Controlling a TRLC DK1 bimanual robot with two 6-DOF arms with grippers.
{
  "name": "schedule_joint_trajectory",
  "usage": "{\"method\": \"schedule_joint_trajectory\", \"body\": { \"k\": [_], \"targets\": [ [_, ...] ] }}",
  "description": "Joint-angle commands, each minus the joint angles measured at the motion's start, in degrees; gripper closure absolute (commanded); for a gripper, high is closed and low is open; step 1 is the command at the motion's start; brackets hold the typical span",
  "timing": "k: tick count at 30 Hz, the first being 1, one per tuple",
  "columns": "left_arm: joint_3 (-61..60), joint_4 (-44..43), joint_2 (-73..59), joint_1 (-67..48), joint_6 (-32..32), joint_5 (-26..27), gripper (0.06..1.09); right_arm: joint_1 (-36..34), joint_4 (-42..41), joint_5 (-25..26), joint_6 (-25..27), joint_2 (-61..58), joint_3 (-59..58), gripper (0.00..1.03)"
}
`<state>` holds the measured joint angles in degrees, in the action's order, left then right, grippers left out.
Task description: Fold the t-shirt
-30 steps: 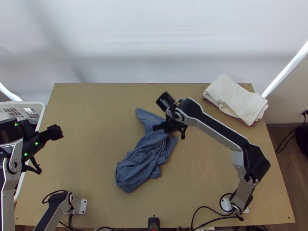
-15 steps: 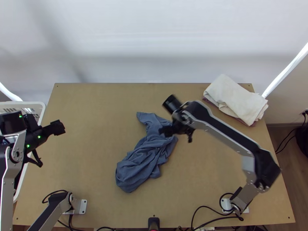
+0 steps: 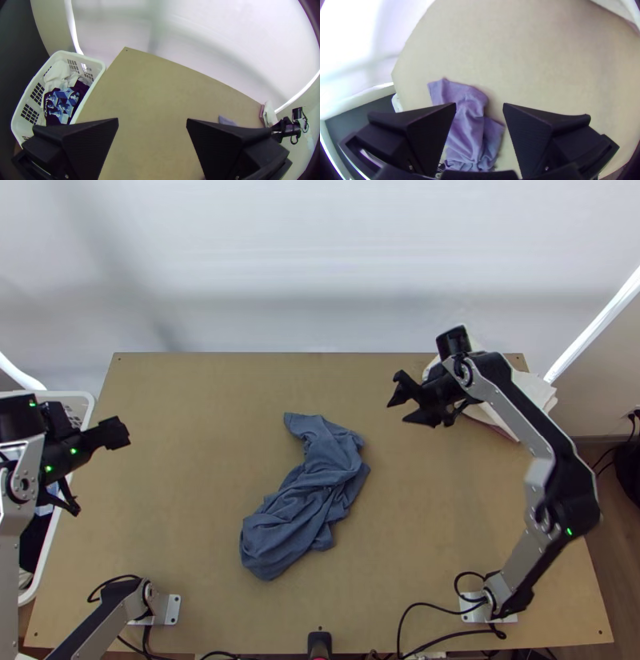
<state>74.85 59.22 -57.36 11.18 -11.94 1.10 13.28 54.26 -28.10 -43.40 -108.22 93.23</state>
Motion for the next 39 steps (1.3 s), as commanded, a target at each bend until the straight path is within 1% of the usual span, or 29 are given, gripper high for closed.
{"method": "schedule_joint_trajectory", "body": {
  "k": [1,4,11,12,13,15,16,22,28,29,30,31,32,34,35,37,39],
  "targets": [
    [2.85,1.34,-1.17,-0.37,0.61,0.48,0.10,-0.36,1.11,-4.51,-4.50,-4.63,-3.23,0.36],
    [3.29,1.34,-1.44,-0.63,0.43,0.57,0.10,0.17,1.11,-7.23,-5.56,-6.82,-4.55,0.36],
    [3.55,1.69,-1.44,-0.98,-0.10,0.57,0.10,2.72,0.41,-8.73,-6.26,-9.99,-3.67,0.36],
    [3.55,1.77,-1.44,-0.98,-0.10,0.48,0.10,3.16,0.23,-8.73,-6.26,-10.52,-3.32,0.39],
    [3.55,1.77,-1.35,-0.98,-0.10,0.57,0.10,3.42,-0.03,-8.73,-6.61,-10.87,-3.05,0.45],
    [3.46,1.86,-1.17,-0.98,-0.18,0.48,0.10,4.04,-0.65,-8.73,-7.05,-11.66,-2.35,0.55],
    [3.46,2.04,-1.00,-0.90,-0.18,0.48,0.10,4.30,-0.91,-8.64,-7.14,-12.01,-1.82,0.56],
    [3.29,2.57,-0.12,-0.72,-0.18,0.48,0.10,5.97,-1.79,-8.64,-7.23,-14.65,1.43,0.55],
    [3.37,3.01,0.23,-0.46,-0.18,0.39,0.10,7.02,-3.28,-8.20,-7.67,-16.40,3.89,0.56],
    [3.29,3.01,0.32,-0.46,-0.18,0.48,0.10,7.29,-3.28,-8.20,-7.67,-16.76,4.15,0.59],
    [3.29,3.01,0.41,-0.46,-0.18,0.48,0.10,7.46,-3.28,-8.11,-7.84,-16.84,4.33,0.70],
    [3.29,3.09,0.41,-0.55,-0.10,0.48,0.10,7.73,-3.28,-8.11,-7.93,-16.84,4.42,0.75],
    [3.20,3.27,0.41,-0.63,-0.10,0.48,0.10,7.99,-3.28,-8.11,-7.93,-16.40,4.50,0.77],
    [3.02,3.53,0.41,-1.07,0.08,0.48,0.10,8.34,-3.20,-8.11,-7.76,-14.91,4.68,0.90],
    [2.93,3.62,0.41,-1.25,0.08,0.48,0.10,8.43,-3.20,-8.03,-7.32,-13.94,4.33,0.94],
    [2.85,3.62,0.41,-1.25,0.08,0.48,0.10,8.26,-3.02,-7.67,-6.96,-12.80,3.54,1.00],
    [2.49,3.53,0.50,-1.25,0.08,0.48,0.10,8.17,0.50,-7.41,-6.70,-13.15,4.50,1.00]
  ]
}}
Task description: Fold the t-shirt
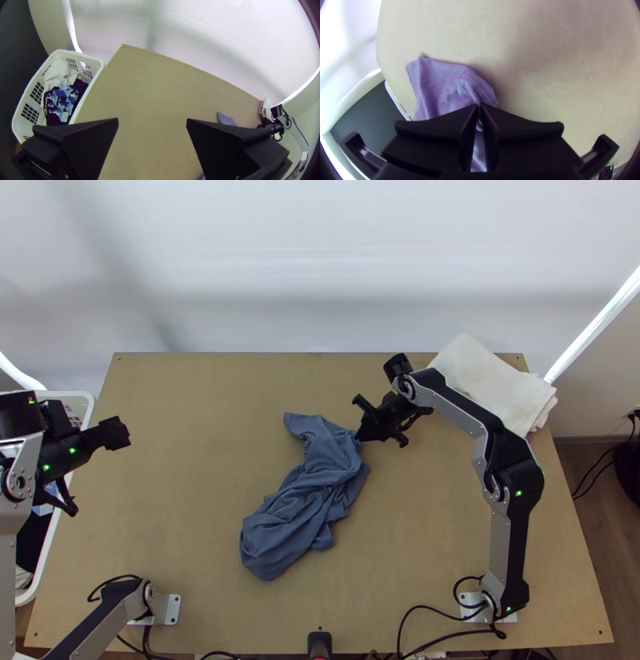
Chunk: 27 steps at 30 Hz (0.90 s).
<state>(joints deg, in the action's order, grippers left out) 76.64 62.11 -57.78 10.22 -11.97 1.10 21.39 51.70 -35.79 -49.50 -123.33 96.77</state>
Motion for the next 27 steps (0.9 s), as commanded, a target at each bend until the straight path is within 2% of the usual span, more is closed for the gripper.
{"method": "schedule_joint_trajectory", "body": {
  "k": [1,4,6,13,16,22,27],
  "targets": [
    [0.53,0.56,0.91,-0.29,0.10,0.48,0.10,0.23,5.51,1.51,0.89,1.95,2.02,1.00],
    [0.35,0.38,1.00,-0.29,0.10,0.48,0.10,1.90,11.40,10.39,5.73,3.62,6.94,1.00],
    [0.35,0.21,1.00,-0.37,0.10,0.48,0.10,2.43,11.05,16.63,7.57,7.14,9.14,1.00],
    [-0.79,-1.02,0.83,-3.10,-0.16,0.57,0.10,2.70,-2.75,26.39,11.88,20.06,13.79,1.00],
    [-2.02,-1.81,0.47,-7.41,-0.16,0.48,0.10,2.61,-7.23,27.27,13.28,23.40,13.62,1.00],
    [-7.21,-3.66,-1.37,-23.14,0.63,0.39,0.10,2.70,-8.20,30.34,13.46,26.82,13.88,1.00],
    [-11.87,-11.66,-4.89,-33.42,-0.07,0.04,0.10,2.70,-8.11,32.19,13.90,28.67,14.06,1.00]
  ]
}}
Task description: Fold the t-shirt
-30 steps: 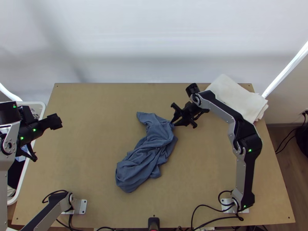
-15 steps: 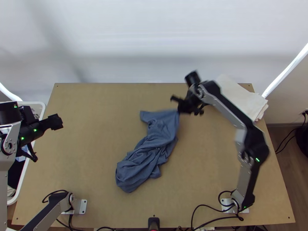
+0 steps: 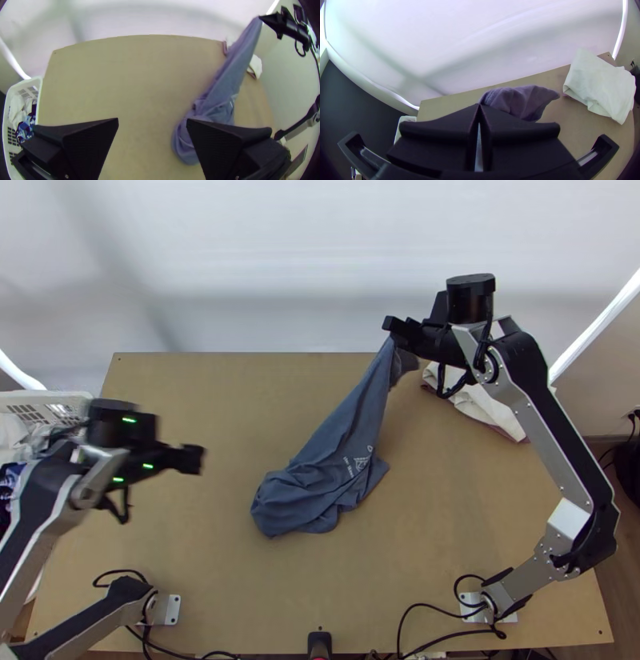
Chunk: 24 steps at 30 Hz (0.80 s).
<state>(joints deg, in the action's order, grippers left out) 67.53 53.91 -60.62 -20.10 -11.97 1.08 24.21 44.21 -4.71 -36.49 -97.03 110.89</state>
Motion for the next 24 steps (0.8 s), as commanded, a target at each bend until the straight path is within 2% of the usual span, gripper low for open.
{"method": "schedule_joint_trajectory", "body": {
  "k": [1,8,24],
  "targets": [
    [-3.28,-5.22,-3.28,-4.25,-0.51,0.06,0.10,-0.12,-0.52,1.19,0.81,2.64,-0.06,1.00],
    [-3.45,-9.09,-13.47,-10.84,-1.39,0.06,0.10,0.40,0.09,3.04,0.81,3.78,0.03,1.00],
    [-2.58,-11.99,-25.86,-22.88,-1.22,0.50,0.10,2.42,0.18,7.00,0.54,3.25,4.42,1.00]
  ]
}}
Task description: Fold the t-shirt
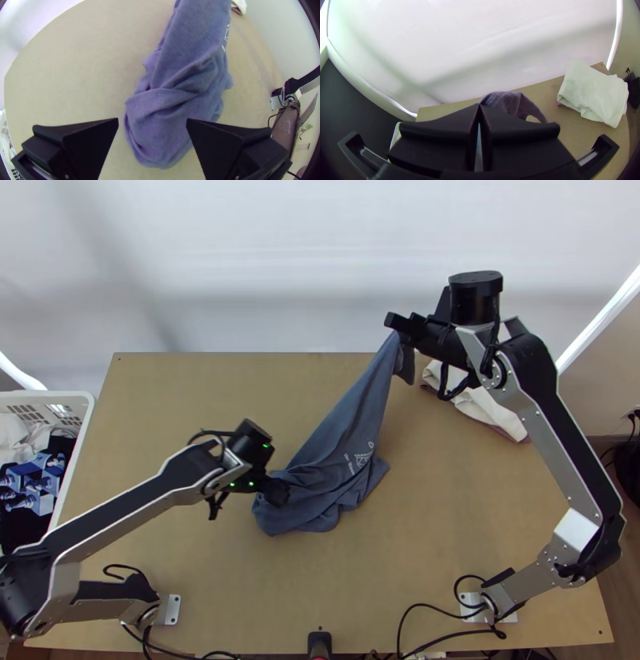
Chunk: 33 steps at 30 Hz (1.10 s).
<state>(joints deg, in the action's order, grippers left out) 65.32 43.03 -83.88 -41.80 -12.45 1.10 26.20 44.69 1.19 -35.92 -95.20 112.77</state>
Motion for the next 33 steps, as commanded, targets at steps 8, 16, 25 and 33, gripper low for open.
{"method": "schedule_joint_trajectory", "body": {
  "k": [8,16,25,33],
  "targets": [
    [-3.09,-9.71,-4.54,-1.97,-1.79,-1.02,0.91,1.14,-0.21,1.45,-0.03,1.42,6.41,1.00],
    [9.83,-12.35,0.38,13.76,-2.58,-5.85,1.05,1.14,-0.30,4.17,3.14,0.45,12.47,1.00],
    [30.48,-10.42,3.90,25.89,-2.93,-7.70,1.05,1.14,-3.82,7.16,5.78,0.98,17.04,1.00],
    [14.05,4.79,9.61,16.14,-3.11,-3.74,1.05,0.70,-1.80,7.07,6.04,1.42,14.93,1.00]
  ]
}}
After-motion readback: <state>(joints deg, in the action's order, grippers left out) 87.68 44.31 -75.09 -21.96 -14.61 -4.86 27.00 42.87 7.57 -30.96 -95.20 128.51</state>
